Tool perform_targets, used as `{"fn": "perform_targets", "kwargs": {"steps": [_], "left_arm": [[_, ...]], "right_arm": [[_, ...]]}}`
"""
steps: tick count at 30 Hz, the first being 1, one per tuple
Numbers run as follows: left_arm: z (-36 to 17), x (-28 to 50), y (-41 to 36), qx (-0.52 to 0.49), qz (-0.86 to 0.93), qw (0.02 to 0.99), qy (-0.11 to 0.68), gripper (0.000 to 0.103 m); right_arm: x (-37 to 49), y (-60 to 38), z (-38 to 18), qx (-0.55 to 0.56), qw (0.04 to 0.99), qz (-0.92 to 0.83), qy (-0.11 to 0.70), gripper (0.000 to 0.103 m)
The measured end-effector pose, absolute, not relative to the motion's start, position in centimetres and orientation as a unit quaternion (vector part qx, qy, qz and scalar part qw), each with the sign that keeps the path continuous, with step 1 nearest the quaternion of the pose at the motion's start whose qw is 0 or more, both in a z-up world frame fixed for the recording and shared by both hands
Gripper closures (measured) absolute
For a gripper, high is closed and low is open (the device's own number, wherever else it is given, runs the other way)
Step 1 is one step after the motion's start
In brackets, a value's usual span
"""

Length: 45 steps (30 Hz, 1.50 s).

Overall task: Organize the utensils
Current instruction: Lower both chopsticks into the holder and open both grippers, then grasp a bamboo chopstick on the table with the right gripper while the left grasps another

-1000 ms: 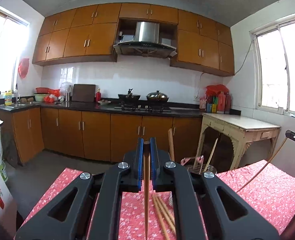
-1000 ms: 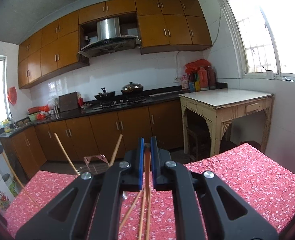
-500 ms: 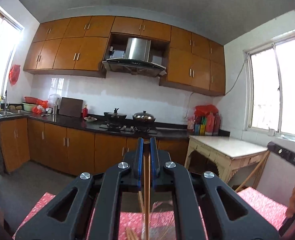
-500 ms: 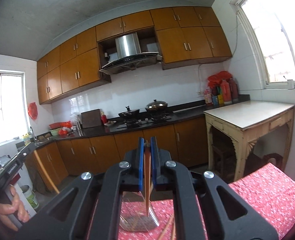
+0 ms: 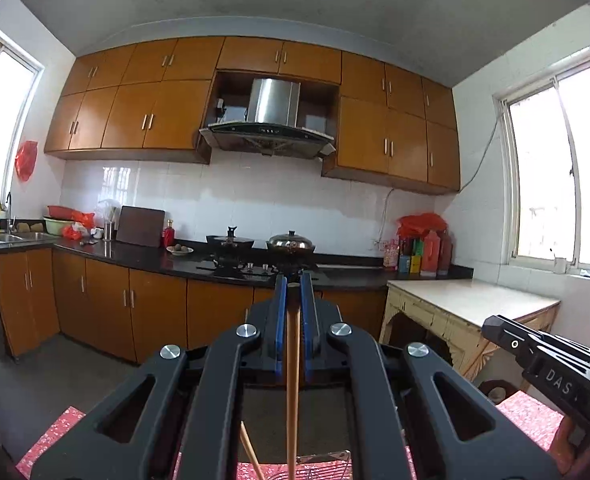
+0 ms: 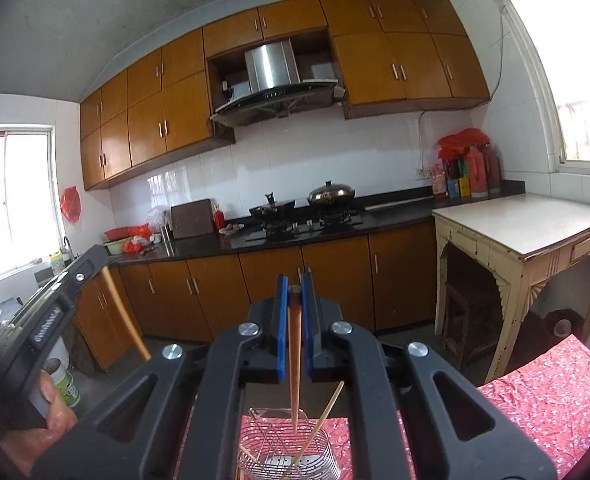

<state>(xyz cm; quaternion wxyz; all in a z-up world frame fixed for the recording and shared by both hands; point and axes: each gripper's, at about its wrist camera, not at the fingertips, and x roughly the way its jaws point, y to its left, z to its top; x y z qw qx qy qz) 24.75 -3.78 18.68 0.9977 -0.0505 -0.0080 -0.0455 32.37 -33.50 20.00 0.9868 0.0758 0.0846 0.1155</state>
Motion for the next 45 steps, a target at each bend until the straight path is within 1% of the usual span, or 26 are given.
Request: {"fn": "perform_targets", "kwargs": {"steps": [9, 19, 21, 23, 24, 25, 26, 28, 35, 42, 45], "left_arm": [[15.5, 27.5, -4.6, -0.05, -0.042, 0.997, 0.034, 0.096], [13.9, 29.2, -5.1, -0.044, -0.04, 0.996, 0.068, 0.096], [13.7, 29.6, -5.1, -0.041, -0.04, 0.995, 0.076, 0.096], [13.5, 29.7, -4.9, -0.044, -0.036, 0.995, 0.08, 0.095], [13.5, 29.6, -4.8, -0.045, -0.036, 0.995, 0.081, 0.094], [13.6, 29.7, -4.7, -0.046, -0.034, 0.995, 0.082, 0.089], [13.7, 29.6, -4.5, -0.046, -0.03, 0.995, 0.082, 0.078], [13.9, 29.3, -4.0, -0.048, -0.024, 0.995, 0.079, 0.074], [14.3, 27.9, -2.9, -0.046, -0.016, 0.996, 0.078, 0.074], [13.6, 24.8, -1.3, -0.04, -0.009, 0.995, 0.086, 0.073], [12.5, 23.0, -0.3, -0.037, -0.008, 0.994, 0.098, 0.07]], "right_arm": [[36.0, -33.8, 15.6, 0.08, 0.979, 0.115, 0.146, 0.095], [39.4, -34.7, 12.1, 0.083, 0.972, 0.087, 0.2, 0.095], [39.8, -35.0, 11.6, 0.087, 0.971, 0.081, 0.207, 0.093], [39.7, -35.4, 11.4, 0.096, 0.97, 0.082, 0.21, 0.084], [39.6, -35.8, 11.4, 0.101, 0.97, 0.08, 0.206, 0.075], [39.4, -35.9, 11.5, 0.102, 0.971, 0.078, 0.202, 0.071], [39.1, -36.2, 11.6, 0.102, 0.972, 0.075, 0.199, 0.07], [38.5, -36.7, 11.9, 0.103, 0.973, 0.07, 0.193, 0.069], [35.7, -38.9, 12.0, 0.109, 0.976, 0.053, 0.181, 0.067], [32.3, -40.1, 10.1, 0.105, 0.973, 0.044, 0.199, 0.067], [30.9, -40.5, 8.7, 0.105, 0.97, 0.045, 0.213, 0.067]]}}
